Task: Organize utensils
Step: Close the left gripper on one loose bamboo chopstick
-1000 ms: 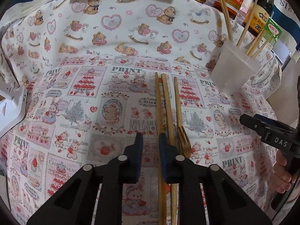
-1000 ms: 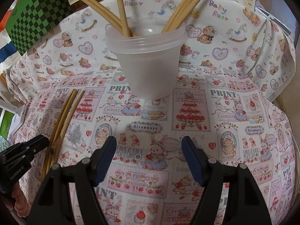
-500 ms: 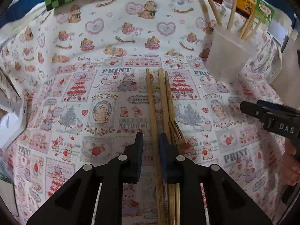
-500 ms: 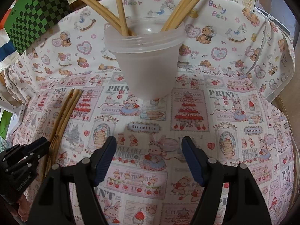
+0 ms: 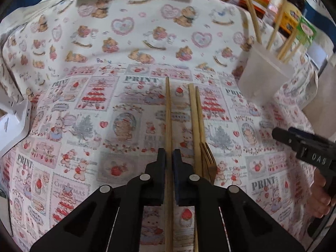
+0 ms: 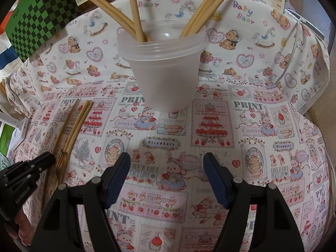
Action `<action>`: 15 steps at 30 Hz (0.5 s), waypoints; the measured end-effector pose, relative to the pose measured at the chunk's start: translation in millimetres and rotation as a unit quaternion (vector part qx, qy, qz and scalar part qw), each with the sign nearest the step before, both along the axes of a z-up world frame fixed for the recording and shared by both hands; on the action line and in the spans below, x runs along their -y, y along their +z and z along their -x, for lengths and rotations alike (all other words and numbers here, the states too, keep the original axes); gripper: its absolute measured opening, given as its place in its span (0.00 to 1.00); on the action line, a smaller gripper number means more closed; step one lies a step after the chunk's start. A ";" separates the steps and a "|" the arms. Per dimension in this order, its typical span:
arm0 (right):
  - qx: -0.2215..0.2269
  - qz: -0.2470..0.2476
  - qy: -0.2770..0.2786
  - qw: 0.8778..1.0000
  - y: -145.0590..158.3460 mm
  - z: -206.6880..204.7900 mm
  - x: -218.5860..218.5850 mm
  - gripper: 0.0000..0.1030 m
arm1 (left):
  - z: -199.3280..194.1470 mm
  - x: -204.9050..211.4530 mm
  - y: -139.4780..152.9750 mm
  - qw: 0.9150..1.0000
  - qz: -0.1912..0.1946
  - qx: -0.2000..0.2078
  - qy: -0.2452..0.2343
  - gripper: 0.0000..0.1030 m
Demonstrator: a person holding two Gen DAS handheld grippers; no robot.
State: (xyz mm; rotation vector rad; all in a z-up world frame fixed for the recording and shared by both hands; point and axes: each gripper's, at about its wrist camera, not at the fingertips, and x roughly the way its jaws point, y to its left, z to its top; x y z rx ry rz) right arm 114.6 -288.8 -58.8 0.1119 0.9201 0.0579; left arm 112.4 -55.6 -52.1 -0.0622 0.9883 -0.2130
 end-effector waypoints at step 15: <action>0.000 -0.011 -0.002 1.000 1.1 0.3 2.2 0.68 | -6.6 -13.0 -4.7 0.999 -0.015 -0.021 0.028 0.06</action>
